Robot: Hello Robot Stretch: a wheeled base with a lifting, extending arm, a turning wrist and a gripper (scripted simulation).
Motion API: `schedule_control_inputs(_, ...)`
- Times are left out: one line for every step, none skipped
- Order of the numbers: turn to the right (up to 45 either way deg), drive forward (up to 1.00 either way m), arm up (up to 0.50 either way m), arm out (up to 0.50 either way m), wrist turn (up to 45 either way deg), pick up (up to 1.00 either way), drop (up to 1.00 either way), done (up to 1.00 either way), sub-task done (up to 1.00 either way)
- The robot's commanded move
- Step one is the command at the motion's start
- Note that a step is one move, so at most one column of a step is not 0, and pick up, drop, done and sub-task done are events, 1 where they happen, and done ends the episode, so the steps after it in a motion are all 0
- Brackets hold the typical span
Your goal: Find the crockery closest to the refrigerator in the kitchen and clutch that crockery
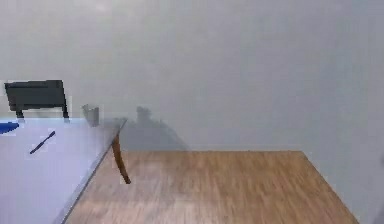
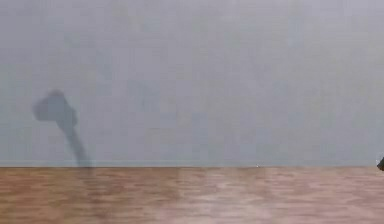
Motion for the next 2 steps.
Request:
schedule_control_inputs(0.0, 0.8, 0.0, 0.0, 0.0, 0.0, 0.0, 0.0, 0.0)
schedule_control_inputs(-45.0, 0.0, 0.0, 0.0, 0.0, 0.0, 0.0, 0.0, 0.0)
